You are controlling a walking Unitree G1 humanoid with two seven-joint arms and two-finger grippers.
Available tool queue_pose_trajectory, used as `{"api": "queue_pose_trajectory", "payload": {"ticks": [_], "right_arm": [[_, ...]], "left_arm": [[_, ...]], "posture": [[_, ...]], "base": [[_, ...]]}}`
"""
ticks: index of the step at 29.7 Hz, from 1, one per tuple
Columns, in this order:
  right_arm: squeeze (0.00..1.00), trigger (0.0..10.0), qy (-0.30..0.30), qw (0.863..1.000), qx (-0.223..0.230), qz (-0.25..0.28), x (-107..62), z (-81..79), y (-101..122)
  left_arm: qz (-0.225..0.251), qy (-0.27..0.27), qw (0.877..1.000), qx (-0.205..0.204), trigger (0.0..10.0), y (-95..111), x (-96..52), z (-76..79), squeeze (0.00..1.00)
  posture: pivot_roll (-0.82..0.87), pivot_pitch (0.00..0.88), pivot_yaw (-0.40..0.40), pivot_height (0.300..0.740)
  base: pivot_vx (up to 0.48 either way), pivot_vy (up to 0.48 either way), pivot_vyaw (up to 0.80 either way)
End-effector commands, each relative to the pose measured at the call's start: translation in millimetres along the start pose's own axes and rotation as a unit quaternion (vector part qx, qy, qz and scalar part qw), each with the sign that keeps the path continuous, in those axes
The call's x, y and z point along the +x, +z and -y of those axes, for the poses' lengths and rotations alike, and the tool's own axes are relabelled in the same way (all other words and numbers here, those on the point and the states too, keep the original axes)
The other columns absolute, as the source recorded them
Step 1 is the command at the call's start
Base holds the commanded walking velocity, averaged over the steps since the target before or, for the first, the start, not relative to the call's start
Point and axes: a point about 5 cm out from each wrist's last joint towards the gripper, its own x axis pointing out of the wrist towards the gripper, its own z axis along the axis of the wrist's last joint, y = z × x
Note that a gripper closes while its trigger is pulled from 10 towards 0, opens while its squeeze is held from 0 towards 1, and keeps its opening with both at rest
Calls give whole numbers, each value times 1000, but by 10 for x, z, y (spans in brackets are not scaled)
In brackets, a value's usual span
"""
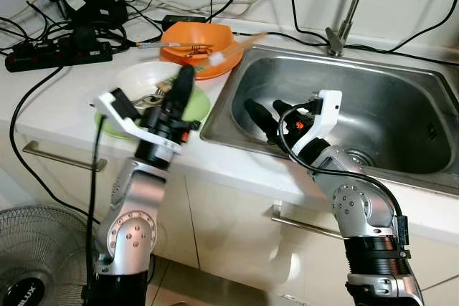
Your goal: Kitchen organization
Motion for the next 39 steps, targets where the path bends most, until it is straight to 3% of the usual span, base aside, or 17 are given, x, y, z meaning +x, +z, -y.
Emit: {"api": "queue_pose_trajectory", "payload": {"ticks": [1, 3, 10, 19, 22, 26, 33, 39], "right_arm": [[0, 10000, 1, 999, 31, 11, 35, -17, 73], [0, 10000, 0, 999, 42, 13, 51, -28, 90], [0, 10000, 13, 998, 64, 15, 67, -72, 122], [0, 10000, 71, 993, 92, 7, -36, -117, 139], [0, 10000, 98, 986, 134, 15, -34, -177, 183], [0, 10000, 121, 980, 155, 18, -36, -233, 209], [0, 10000, 154, 974, 168, 16, -27, -317, 207], [0, 10000, 151, 973, 173, 16, -3, -312, 206]], "left_arm": [[-9, -24, 999, -21, 0, -12, -5, 77, 0], [-16, -22, 999, -44, 0, -53, -27, 77, 0], [1, 14, 998, -67, 0, -64, -75, -33, 0], [7, 44, 998, -54, 0, -12, -105, -157, 0], [-20, 46, 996, -67, 0, -116, -120, -153, 0], [-42, 39, 996, -73, 0, -202, -132, -131, 0], [-85, 3, 990, -108, 0, -304, -122, -32, 0], [-80, -5, 991, -111, 0, -285, -106, -8, 0]], "posture": [[-70, 0, 7, 740], [-70, 0, 6, 740], [-72, 0, 6, 740], [-84, 0, 7, 740], [-84, 0, 6, 740], [-83, 0, 5, 740], [-82, 0, 4, 740], [-82, 0, 5, 740]], "base": [[0, 0, 0], [0, 0, 0], [0, 0, 0], [0, 0, 0], [0, 0, 0], [0, 0, 0], [0, 0, 0], [0, 0, 0]]}}
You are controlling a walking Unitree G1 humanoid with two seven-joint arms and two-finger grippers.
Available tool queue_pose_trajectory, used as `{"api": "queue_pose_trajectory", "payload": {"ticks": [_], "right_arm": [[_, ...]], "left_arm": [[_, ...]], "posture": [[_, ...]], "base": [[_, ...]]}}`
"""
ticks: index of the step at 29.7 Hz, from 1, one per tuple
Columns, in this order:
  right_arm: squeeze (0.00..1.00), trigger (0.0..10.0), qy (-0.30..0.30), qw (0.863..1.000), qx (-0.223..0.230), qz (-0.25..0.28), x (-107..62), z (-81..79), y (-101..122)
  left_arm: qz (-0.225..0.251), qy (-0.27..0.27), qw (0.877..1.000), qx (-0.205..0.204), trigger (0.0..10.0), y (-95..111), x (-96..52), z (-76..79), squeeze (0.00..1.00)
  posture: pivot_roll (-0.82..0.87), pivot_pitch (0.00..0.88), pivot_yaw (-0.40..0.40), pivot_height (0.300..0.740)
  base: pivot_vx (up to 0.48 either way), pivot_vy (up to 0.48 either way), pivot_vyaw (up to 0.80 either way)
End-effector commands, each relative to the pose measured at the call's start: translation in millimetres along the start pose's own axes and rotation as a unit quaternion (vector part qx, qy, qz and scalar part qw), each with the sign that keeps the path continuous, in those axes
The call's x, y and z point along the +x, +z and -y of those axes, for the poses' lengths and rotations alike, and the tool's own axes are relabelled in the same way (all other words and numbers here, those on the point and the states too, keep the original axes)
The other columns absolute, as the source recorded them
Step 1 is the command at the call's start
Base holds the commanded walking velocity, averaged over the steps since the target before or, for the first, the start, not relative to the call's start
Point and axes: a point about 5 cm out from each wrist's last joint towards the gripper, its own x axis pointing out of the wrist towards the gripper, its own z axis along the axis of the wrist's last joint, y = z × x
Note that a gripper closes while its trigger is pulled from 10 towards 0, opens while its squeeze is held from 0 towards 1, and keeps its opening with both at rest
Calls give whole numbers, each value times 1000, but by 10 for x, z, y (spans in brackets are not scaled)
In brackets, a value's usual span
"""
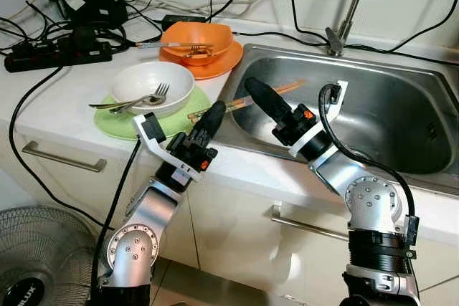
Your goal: Kitchen organization
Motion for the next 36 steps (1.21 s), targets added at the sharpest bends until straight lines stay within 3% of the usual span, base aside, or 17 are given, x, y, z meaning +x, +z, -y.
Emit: {"api": "queue_pose_trajectory", "payload": {"ticks": [1, 9, 10, 11, 20, 23, 36], "right_arm": [[0, 10000, 18, 1000, -1, 3, 47, -56, 36], [0, 10000, -2, 1000, -2, 10, 61, 3, 28], [0, 4471, -5, 1000, 1, 15, 62, 15, 41], [0, 0, -5, 1000, 7, 20, 62, 24, 52], [0, 0, -14, 999, 7, 33, 45, 69, 114], [0, 0, -20, 999, 19, 41, 26, 106, 114], [0, 0, -25, 999, 16, 35, 33, 129, 77]], "left_arm": [[-3, -21, 1000, -5, 0, 4, 27, 63, 0], [-15, -36, 999, -19, 0, -14, 17, 105, 0], [-14, -35, 999, -24, 0, -15, 12, 101, 0], [-12, -32, 999, -31, 0, -14, 5, 94, 0], [4, -17, 996, -91, 0, 6, -65, 22, 0], [33, -1, 988, -151, 0, 38, -117, -70, 0], [4, -5, 987, -162, 0, 1, -140, -54, 0]], "posture": [[-82, 0, 5, 740], [-80, 0, 1, 740], [-80, 0, 1, 740], [-79, 0, 1, 740], [-79, 0, 3, 740], [-79, 0, 3, 740], [-70, 0, 0, 740]], "base": [[0, 0, 0], [0, 0, 0], [0, 0, 0], [0, 0, 0], [0, 0, 0], [0, 0, 0], [0, 0, 0]]}}
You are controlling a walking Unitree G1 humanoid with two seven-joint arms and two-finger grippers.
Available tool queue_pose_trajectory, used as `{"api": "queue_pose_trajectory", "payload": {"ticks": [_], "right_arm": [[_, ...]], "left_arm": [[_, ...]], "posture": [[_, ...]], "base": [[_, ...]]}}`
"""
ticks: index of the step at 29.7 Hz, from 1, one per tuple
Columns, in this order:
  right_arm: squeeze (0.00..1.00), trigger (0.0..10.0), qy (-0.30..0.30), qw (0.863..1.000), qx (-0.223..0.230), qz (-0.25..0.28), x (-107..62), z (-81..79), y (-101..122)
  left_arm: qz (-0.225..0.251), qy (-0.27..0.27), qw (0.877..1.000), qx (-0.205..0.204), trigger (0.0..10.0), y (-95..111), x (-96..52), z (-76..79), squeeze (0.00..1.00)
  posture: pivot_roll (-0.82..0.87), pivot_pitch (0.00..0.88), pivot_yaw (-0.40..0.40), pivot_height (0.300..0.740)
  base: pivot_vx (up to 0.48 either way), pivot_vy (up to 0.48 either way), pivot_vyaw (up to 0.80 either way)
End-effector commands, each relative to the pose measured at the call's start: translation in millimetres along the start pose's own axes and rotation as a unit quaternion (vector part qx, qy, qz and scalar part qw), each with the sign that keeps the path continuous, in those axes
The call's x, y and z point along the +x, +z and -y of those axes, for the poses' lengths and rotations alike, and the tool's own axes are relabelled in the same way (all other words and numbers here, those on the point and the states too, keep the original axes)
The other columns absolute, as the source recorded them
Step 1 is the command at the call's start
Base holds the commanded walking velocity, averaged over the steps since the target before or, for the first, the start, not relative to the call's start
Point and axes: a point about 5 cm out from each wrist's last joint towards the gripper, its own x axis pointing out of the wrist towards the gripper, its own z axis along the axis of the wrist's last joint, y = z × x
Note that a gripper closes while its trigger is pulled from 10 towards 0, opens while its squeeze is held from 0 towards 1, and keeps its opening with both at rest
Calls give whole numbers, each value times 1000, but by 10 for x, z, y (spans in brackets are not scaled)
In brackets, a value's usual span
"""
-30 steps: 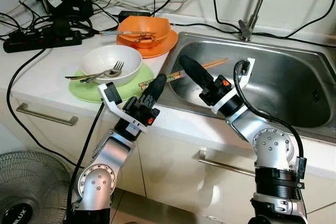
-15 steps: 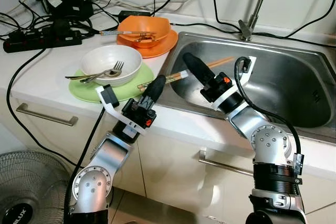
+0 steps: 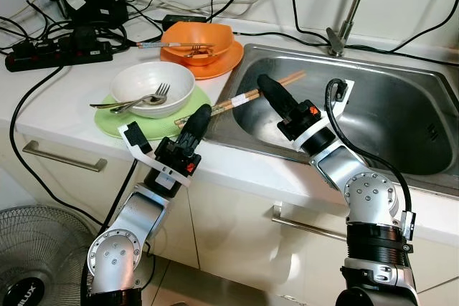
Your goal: Kitchen organization
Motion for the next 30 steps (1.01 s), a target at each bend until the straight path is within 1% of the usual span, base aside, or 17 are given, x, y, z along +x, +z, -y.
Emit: {"api": "queue_pose_trajectory", "payload": {"ticks": [1, 17, 24, 25, 26, 30], "right_arm": [[0, 0, 0, 1000, -4, 2, 19, -8, 18], [0, 0, -11, 1000, -6, 7, 14, 25, 12], [0, 0, -13, 1000, -6, 8, 16, 33, 11], [0, 0, -14, 1000, -6, 8, 17, 34, 11], [0, 0, -14, 1000, -6, 9, 17, 35, 11], [0, 0, -18, 1000, -5, 11, 15, 42, 10]], "left_arm": [[-10, 0, 1000, -17, 0, -55, -1, 7, 0], [-18, 6, 999, -25, 0, -54, -2, -7, 0], [-22, 17, 999, -34, 0, -66, 3, -42, 0], [-25, 27, 999, -33, 4510, -71, 5, -59, 561], [-25, 30, 999, -36, 10000, -75, 7, -70, 1000], [-28, 32, 998, -41, 10000, -77, 11, -83, 1000]], "posture": [[-70, 0, 1, 740], [-69, 0, 3, 740], [-70, 0, 6, 740], [-70, 0, 7, 740], [-71, 0, 8, 740], [-70, 0, 8, 740]], "base": [[0, 0, 0], [0, 0, 0], [0, 0, 0], [0, 0, 0], [0, 0, 0], [0, 0, 0]]}}
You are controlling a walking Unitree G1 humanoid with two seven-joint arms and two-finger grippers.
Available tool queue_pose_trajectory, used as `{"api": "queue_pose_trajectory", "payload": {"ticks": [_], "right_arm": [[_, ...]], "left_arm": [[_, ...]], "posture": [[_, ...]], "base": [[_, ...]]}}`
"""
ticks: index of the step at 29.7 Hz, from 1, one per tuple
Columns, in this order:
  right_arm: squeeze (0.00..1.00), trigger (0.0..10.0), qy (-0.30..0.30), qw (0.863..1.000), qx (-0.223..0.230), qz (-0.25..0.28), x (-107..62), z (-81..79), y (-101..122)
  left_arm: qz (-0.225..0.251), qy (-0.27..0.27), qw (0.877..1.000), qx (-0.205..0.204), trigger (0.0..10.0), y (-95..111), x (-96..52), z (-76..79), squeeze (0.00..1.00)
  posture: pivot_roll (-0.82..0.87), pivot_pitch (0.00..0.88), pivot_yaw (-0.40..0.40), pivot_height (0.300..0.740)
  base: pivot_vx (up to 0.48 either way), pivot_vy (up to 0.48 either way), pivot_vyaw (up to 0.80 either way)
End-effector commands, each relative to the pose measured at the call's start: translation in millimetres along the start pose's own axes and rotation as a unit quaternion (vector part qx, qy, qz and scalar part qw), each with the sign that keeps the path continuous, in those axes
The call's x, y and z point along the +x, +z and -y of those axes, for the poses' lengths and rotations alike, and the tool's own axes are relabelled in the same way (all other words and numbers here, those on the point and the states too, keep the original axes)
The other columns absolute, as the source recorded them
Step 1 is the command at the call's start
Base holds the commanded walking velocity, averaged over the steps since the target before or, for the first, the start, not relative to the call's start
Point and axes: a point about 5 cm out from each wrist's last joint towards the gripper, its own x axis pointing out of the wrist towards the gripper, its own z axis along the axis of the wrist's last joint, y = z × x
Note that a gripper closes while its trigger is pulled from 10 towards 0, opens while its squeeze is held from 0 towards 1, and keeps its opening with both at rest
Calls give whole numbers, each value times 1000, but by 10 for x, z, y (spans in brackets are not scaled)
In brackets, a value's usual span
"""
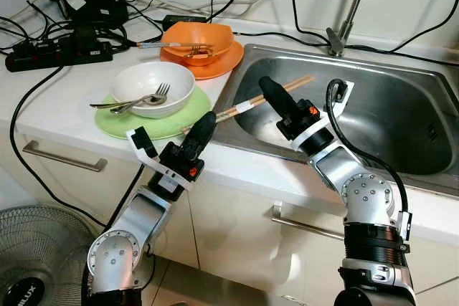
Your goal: Kitchen organization
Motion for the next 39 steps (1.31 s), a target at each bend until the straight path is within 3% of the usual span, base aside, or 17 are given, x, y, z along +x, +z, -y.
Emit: {"api": "queue_pose_trajectory", "payload": {"ticks": [1, 14, 24, 26, 27, 28, 31, 34, 35, 36, 39], "right_arm": [[0, 0, -26, 1000, -13, -1, -5, 54, 17], [0, 0, -90, 995, -34, 40, -31, 217, 167], [0, 0, -178, 979, -72, 72, -122, 454, 339], [0, 0, -233, 963, -103, 88, -175, 571, 438], [0, 0, -233, 963, -103, 88, -175, 571, 438], [0, 0, -272, 946, -146, 97, -218, 634, 518], [0, 0, -289, 927, -221, 85, -229, 639, 552], [0, 0, -294, 909, -287, 67, -222, 634, 547], [0, 0, -297, 896, -326, 52, -218, 638, 528], [0, 0, -297, 896, -326, 52, -218, 638, 528], [0, 0, -311, 854, -417, -10, -245, 737, 399]], "left_arm": [[-5, -9, 1000, 3, 10000, -11, 48, 56, 1000], [-13, 8, 1000, 5, 10000, -39, 45, 25, 1000], [-22, 17, 999, 15, 10000, -63, 43, 26, 1000], [-42, 28, 997, 56, 10000, -82, 72, 54, 1000], [-42, 28, 997, 56, 10000, -82, 72, 54, 1000], [-58, 43, 991, 111, 10000, -77, 98, 66, 1000], [-70, 63, 971, 218, 10000, -39, 118, 63, 1000], [-70, 70, 962, 254, 10000, -32, 132, 63, 1000], [-69, 77, 956, 274, 10000, -30, 140, 52, 1000], [-69, 77, 956, 274, 10000, -30, 140, 52, 1000], [-68, 96, 934, 336, 10000, -38, 142, 5, 1000]], "posture": [[-70, 0, 8, 740], [-72, 0, 9, 740], [-73, 0, 11, 740], [-77, 0, 8, 740], [-77, 0, 8, 740], [-77, 0, 8, 740], [-77, 0, 6, 740], [-74, 0, 4, 740], [-74, 0, 4, 740], [-74, 0, 4, 740], [-75, 0, 7, 740]], "base": [[0, 0, 0], [0, 0, 0], [0, 0, 0], [0, 0, 0], [0, 0, 0], [0, 0, 0], [0, 0, 0], [0, 0, 0], [0, 0, 0], [0, 0, 0], [0, 0, 0]]}}
